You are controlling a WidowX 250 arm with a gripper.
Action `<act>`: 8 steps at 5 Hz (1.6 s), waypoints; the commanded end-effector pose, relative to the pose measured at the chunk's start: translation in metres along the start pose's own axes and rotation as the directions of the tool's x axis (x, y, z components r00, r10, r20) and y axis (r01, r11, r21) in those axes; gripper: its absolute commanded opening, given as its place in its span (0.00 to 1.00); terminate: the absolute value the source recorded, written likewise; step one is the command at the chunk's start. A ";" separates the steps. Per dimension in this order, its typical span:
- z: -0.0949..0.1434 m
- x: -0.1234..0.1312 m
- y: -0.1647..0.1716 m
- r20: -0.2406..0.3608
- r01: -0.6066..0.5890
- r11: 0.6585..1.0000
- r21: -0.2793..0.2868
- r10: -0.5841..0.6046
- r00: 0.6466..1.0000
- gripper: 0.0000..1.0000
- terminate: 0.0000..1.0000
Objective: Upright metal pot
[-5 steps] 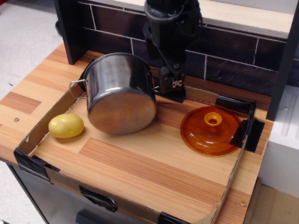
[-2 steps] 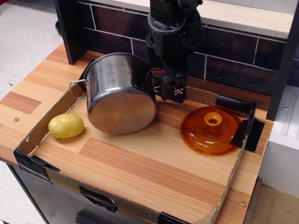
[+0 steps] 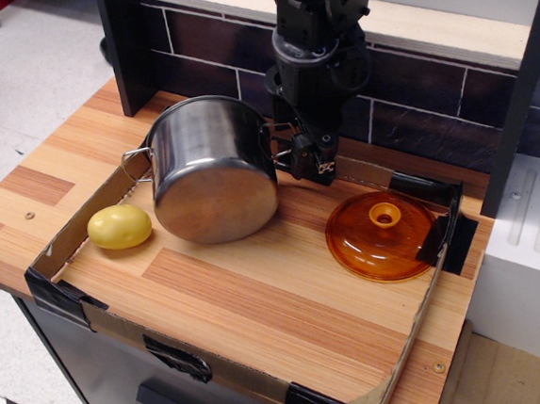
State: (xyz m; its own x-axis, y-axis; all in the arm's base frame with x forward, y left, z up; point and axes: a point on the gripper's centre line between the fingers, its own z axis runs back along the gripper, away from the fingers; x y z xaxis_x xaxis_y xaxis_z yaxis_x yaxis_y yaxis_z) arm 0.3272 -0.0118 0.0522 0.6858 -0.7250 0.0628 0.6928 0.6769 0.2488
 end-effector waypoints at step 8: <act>0.074 -0.017 -0.040 0.184 0.142 0.902 0.408 -0.233 0.955 0.00 0.00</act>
State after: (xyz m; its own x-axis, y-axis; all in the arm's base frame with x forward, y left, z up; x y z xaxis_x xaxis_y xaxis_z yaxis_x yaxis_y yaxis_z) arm 0.2695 -0.0363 0.1031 0.4612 -0.8721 0.1633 0.6463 0.4563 0.6116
